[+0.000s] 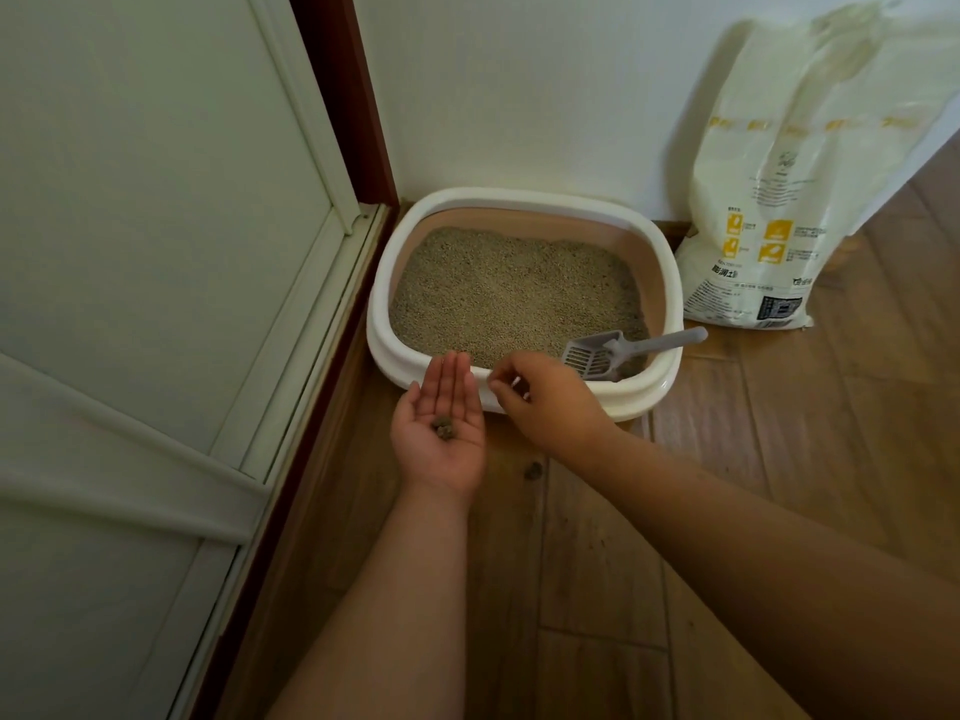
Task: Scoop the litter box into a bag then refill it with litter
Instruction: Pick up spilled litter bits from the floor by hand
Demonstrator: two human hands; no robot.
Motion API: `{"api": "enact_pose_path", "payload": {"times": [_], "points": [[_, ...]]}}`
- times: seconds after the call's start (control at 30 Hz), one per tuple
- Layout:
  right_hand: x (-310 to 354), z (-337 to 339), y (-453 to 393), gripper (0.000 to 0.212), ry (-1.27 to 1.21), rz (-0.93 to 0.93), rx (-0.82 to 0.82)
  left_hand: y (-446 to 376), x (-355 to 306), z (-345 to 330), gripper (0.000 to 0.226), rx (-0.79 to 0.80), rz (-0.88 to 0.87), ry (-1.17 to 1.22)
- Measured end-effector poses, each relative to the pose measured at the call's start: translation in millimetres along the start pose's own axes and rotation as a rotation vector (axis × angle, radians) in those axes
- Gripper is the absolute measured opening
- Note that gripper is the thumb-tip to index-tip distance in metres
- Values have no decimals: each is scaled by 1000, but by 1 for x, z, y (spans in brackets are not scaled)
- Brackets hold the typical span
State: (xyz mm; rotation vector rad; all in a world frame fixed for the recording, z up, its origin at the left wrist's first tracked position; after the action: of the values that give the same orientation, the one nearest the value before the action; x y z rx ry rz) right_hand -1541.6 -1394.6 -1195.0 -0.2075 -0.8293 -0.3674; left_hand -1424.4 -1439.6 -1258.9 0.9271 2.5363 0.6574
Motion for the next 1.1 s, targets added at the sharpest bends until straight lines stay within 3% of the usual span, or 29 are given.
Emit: {"api": "enact_pose_path", "payload": {"times": [0.1,0.2,0.47,0.77,0.97,1.1], "points": [[-39,-32,9,17,311,-88,288,-1,-7,2,40,1,5,-21],[-76,-54,28,26,470,-184,482,-2,-14,3,43,-12,-1,-39],[-105,-79,54,37,590,-214,583,-3,-26,-1,40,12,-2,-44],[-95,-72,54,23,516,-220,503,-5,-20,-2,41,16,14,-46],[-14,-9,15,17,169,189,85,-12,-10,-5,42,19,28,-81],[26,5,4,24,43,307,81,-12,7,-6,48,46,83,-186]]}}
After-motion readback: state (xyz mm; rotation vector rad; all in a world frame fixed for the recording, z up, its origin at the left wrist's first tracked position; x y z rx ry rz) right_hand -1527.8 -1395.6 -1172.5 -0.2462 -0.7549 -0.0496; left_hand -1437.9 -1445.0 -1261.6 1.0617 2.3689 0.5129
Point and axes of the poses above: each hand's wrist, its own y-axis away from the middle knuckle, its own z-axis out of the back of the hand, x = y × z, the point moved 7 cm from there along -y, towards the middle knuckle, and after that the axes turned 3 degrees about -y, right-handed, at the moved point
